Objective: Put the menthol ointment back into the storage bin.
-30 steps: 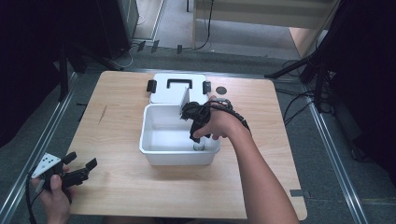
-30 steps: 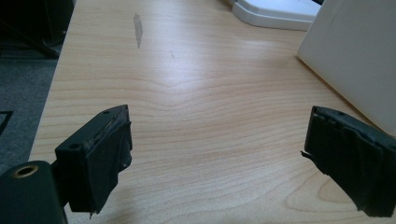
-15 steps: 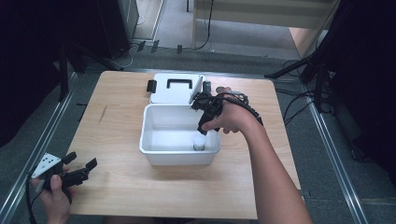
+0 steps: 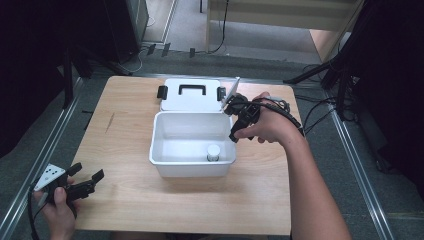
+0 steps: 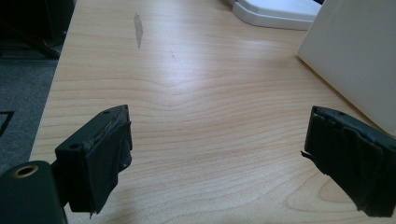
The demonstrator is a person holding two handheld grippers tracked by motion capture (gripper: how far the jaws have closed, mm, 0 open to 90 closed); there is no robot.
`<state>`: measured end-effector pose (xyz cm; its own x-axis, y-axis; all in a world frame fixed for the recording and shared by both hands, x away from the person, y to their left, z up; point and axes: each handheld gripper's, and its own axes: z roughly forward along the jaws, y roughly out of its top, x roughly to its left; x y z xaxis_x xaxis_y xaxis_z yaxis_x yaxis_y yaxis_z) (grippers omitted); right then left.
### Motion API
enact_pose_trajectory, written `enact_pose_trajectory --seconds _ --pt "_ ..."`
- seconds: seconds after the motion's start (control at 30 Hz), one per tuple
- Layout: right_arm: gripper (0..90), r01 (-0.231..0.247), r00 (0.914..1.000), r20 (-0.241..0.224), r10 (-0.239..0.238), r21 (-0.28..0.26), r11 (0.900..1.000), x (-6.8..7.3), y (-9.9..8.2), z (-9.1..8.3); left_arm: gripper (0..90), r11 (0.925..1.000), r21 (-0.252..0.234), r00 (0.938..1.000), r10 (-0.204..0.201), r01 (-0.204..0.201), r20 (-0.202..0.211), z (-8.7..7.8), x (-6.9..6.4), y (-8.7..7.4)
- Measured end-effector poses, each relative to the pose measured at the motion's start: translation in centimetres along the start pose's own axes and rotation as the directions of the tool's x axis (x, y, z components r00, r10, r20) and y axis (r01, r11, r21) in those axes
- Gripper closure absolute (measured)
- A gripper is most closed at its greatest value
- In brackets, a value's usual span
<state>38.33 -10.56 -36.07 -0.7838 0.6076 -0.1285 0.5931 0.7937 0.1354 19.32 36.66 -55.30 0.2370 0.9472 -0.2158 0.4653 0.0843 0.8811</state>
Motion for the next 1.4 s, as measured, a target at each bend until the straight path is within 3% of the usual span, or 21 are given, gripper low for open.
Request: enact_pose_trajectory --seconds 0.5,1.0,1.13,1.27,1.3,1.33,1.37,1.4 --pt "24.1 -0.071 0.9972 -0.022 0.071 0.006 0.9975 -1.8 -4.0 1.8 8.3 1.0000 0.000 1.0000 0.001 -0.001 -0.003 0.0 -0.1 0.0" --pt "17.4 -0.164 0.9857 -0.047 0.162 -0.037 0.9858 -3.1 -9.5 4.8 8.3 1.0000 0.005 1.0000 0.007 -0.007 -0.006 0.0 -0.1 0.0" --pt "14.4 -0.214 0.9769 -0.022 0.213 -0.068 0.9745 -3.3 -11.2 5.6 8.2 1.0000 0.004 0.9999 0.007 -0.007 -0.007 0.0 -0.1 0.0" --pt "13.6 -0.279 0.9599 -0.017 0.280 -0.153 0.9480 -3.5 -13.4 6.5 8.2 1.0000 0.003 1.0000 0.004 -0.004 -0.006 0.0 0.0 0.0" --pt "13.6 -0.279 0.9599 -0.017 0.280 -0.153 0.9480 -3.5 -13.4 6.5 8.2 1.0000 0.003 1.0000 0.004 -0.004 -0.006 0.0 0.0 0.0" --pt "13.6 -0.317 0.9477 -0.027 0.318 -0.192 0.9288 -3.8 -14.4 6.8 8.3 1.0000 0.004 1.0000 0.004 -0.004 -0.007 0.0 0.0 0.0" --pt "13.6 -0.317 0.9477 -0.027 0.318 -0.192 0.9288 -3.8 -14.4 6.8 8.3 1.0000 0.004 1.0000 0.004 -0.004 -0.007 0.0 0.0 0.0" --pt "13.5 -0.353 0.9340 -0.030 0.356 -0.227 0.9075 -3.9 -15.4 7.2 8.3 1.0000 0.005 0.9999 0.008 -0.008 -0.007 0.0 -0.1 0.0"
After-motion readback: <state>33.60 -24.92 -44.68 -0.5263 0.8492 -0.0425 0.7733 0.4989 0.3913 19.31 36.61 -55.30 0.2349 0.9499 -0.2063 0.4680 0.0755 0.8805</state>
